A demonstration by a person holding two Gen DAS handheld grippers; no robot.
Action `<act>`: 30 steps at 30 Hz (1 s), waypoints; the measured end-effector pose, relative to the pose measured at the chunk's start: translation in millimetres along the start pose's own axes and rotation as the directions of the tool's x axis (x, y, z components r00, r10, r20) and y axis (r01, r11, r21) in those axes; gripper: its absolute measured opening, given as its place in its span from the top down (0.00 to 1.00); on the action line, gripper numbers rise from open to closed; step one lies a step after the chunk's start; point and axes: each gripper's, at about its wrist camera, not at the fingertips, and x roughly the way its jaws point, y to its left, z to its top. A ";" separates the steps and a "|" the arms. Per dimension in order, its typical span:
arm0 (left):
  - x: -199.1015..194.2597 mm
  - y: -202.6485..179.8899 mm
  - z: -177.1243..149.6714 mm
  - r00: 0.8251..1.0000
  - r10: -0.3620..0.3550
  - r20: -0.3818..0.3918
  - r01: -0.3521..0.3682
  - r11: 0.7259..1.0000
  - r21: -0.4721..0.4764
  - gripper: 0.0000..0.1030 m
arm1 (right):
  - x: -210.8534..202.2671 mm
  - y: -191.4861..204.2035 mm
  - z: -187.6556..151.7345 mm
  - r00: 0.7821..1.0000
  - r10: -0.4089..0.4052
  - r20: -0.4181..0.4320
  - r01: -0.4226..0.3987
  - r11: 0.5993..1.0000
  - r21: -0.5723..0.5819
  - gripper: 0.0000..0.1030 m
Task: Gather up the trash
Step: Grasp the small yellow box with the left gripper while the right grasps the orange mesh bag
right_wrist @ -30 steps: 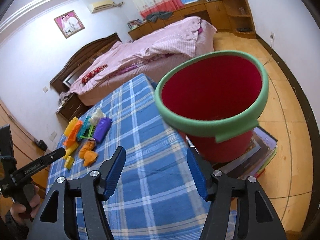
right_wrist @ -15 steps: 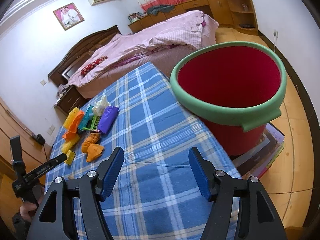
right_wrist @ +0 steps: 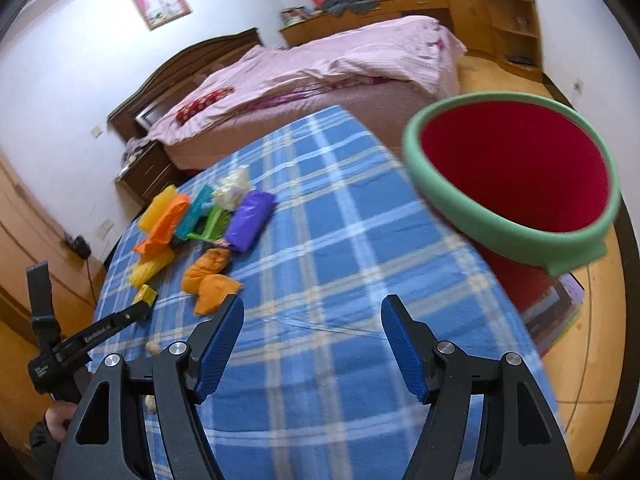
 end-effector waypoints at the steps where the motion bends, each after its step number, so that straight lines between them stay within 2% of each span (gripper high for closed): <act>1: -4.5 2.1 -1.5 1.000 -0.004 0.011 0.004 1.000 -0.006 0.70 | 3.1 6.4 0.7 1.000 0.007 -0.004 -0.007 1.000 -0.016 0.29; 9: -25.5 22.2 -5.7 0.999 0.000 0.054 0.003 0.998 -0.060 0.70 | 46.7 52.6 5.1 0.996 0.059 -0.074 -0.068 0.990 -0.126 0.29; 15: -35.0 31.9 -10.1 0.998 0.012 0.068 -0.006 0.996 -0.088 0.70 | 80.9 72.6 3.9 0.990 0.052 -0.130 -0.072 0.985 -0.154 0.29; 19: -38.1 31.6 -12.5 0.997 0.007 0.070 -0.001 0.996 -0.089 0.70 | 92.6 86.7 0.1 0.993 0.045 -0.111 -0.066 0.978 -0.199 0.30; 21: -39.5 29.5 -13.2 0.997 0.000 0.074 0.006 0.996 -0.086 0.70 | 93.6 92.0 -3.0 0.994 0.041 -0.103 -0.064 0.973 -0.222 0.36; 23: -40.8 26.5 -13.9 0.997 -0.007 0.079 0.013 0.997 -0.082 0.70 | 95.0 96.6 -5.0 0.995 0.033 -0.099 -0.057 0.968 -0.246 0.53; 24: -41.6 24.4 -14.5 0.997 -0.012 0.081 0.018 0.997 -0.077 0.70 | 95.0 98.6 -6.7 0.995 0.028 -0.099 -0.053 0.964 -0.261 0.58; 26: -43.6 19.6 -15.9 0.996 -0.027 0.081 0.032 0.998 -0.061 0.70 | 94.8 100.7 -10.0 0.995 0.021 -0.098 -0.048 0.958 -0.283 0.79; 27: -44.7 17.3 -16.0 0.996 -0.033 0.083 0.038 0.998 -0.053 0.70 | 94.5 100.5 -11.3 0.995 0.019 -0.099 -0.047 0.957 -0.285 0.85; 30: -50.1 9.8 -16.5 0.995 -0.050 0.091 0.053 0.998 -0.033 0.70 | 88.2 94.8 -14.6 0.992 0.043 -0.116 -0.074 0.960 -0.269 0.90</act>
